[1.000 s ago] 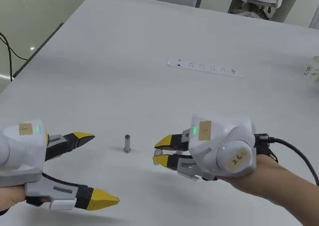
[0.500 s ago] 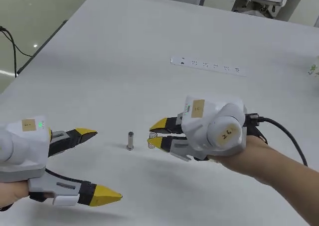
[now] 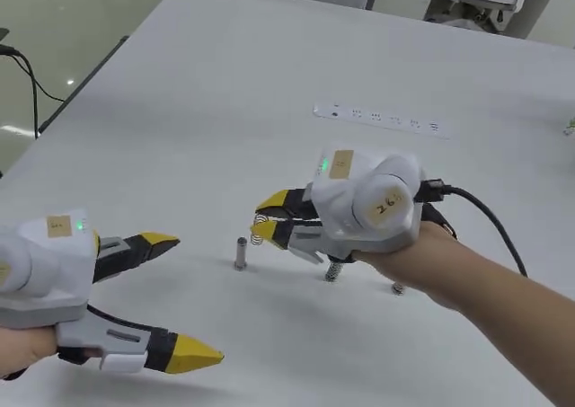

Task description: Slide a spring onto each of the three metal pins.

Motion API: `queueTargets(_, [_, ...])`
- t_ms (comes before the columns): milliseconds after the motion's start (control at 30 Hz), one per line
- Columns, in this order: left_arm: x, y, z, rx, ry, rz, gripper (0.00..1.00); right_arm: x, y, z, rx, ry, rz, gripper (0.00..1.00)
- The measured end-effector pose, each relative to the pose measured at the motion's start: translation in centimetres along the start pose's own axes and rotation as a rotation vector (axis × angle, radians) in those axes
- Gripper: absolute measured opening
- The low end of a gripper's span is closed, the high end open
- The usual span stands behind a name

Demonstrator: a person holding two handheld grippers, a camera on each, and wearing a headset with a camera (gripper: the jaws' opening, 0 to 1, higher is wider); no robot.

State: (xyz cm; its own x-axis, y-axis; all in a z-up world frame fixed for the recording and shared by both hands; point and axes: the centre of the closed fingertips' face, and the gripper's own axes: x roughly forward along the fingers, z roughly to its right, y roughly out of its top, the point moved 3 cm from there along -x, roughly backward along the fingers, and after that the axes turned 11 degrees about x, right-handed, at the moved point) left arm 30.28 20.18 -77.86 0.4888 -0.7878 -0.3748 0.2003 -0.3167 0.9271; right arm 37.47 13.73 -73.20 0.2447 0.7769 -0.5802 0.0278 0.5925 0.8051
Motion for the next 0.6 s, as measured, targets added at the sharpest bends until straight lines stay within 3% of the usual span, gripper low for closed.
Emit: queueTargets(600, [0.0, -0.2, -0.2, 0.001, 0.007, -0.006, 0.98, 1.7, 0.3, 0.3, 0.042, 0.012, 0.006, 0.07])
